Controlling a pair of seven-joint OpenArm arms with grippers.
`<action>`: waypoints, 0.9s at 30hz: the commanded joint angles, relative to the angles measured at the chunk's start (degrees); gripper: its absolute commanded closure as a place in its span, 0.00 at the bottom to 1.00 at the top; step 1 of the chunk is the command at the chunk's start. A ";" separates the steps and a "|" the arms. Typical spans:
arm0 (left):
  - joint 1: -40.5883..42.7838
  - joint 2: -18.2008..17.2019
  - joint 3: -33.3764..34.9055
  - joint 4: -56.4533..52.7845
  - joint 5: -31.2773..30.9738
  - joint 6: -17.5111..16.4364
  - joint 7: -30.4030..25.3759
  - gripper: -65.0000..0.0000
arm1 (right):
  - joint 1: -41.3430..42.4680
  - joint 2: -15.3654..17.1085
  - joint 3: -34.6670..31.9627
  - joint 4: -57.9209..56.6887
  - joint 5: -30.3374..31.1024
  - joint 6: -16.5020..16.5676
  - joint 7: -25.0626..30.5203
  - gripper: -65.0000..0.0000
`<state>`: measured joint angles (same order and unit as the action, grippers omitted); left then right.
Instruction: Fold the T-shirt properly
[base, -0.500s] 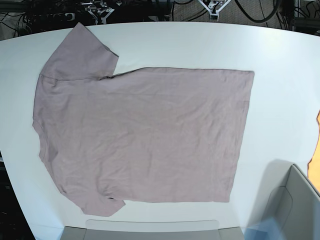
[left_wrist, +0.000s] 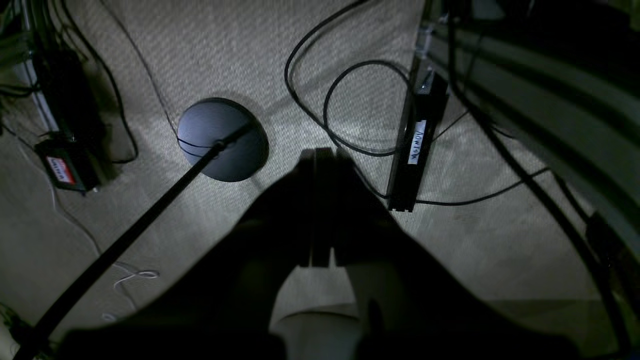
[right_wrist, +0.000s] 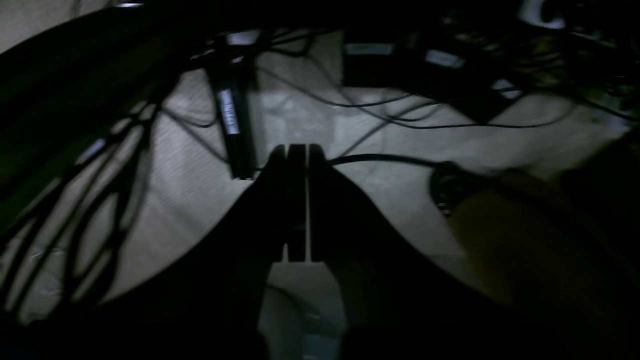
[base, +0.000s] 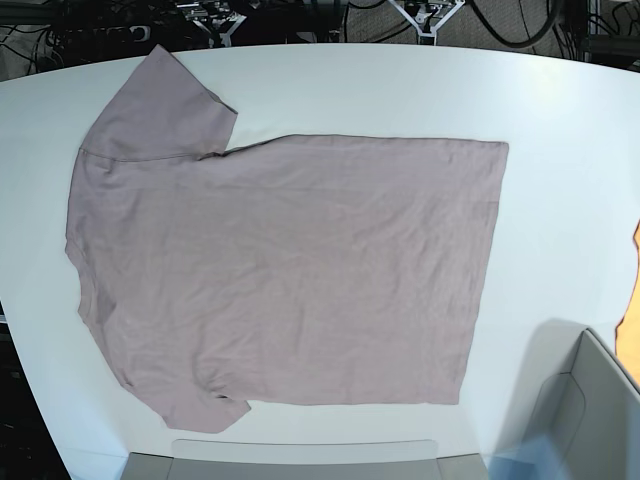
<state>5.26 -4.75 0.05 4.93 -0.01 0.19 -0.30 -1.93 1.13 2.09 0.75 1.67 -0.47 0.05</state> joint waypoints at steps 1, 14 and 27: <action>0.33 -0.13 -0.27 0.04 -0.21 0.12 -0.10 1.00 | 0.04 0.24 0.07 -0.01 0.04 0.07 0.25 1.00; -1.52 1.19 -0.19 0.04 -0.21 0.12 -0.10 1.00 | 0.40 -0.03 1.12 -0.09 0.83 0.34 0.25 1.00; -1.87 0.84 -0.27 0.13 -0.12 0.12 -0.10 1.00 | -1.10 3.67 0.68 0.08 0.57 0.51 0.17 1.00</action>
<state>3.40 -3.68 -0.10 4.86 -0.03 0.05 -0.10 -2.42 5.08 2.83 0.80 2.59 -0.27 0.47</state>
